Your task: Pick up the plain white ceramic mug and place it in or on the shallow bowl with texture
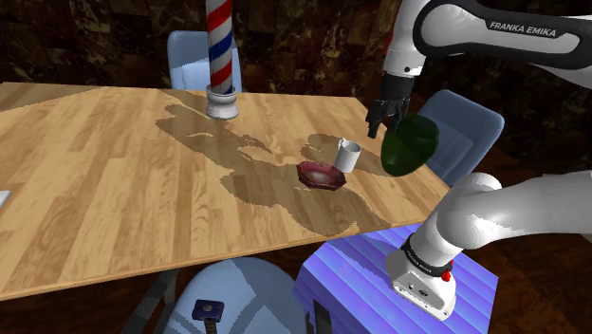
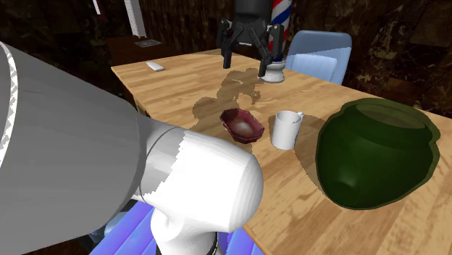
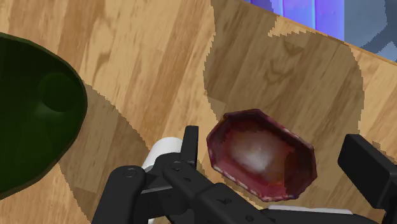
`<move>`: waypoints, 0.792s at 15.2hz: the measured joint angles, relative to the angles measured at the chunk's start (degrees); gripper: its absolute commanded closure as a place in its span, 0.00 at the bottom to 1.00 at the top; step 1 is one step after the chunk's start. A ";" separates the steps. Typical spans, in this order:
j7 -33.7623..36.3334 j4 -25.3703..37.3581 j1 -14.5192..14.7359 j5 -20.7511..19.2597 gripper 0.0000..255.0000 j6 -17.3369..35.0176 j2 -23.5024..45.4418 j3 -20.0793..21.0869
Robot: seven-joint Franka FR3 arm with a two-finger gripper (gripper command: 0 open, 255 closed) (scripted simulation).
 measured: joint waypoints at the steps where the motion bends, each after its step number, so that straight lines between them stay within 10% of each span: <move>1: 0.00 0.00 0.00 0.00 0.00 0.00 0.00 0.00; 12: 0.84 -7.95 -3.34 -3.08 0.00 25.61 10.85 -2.46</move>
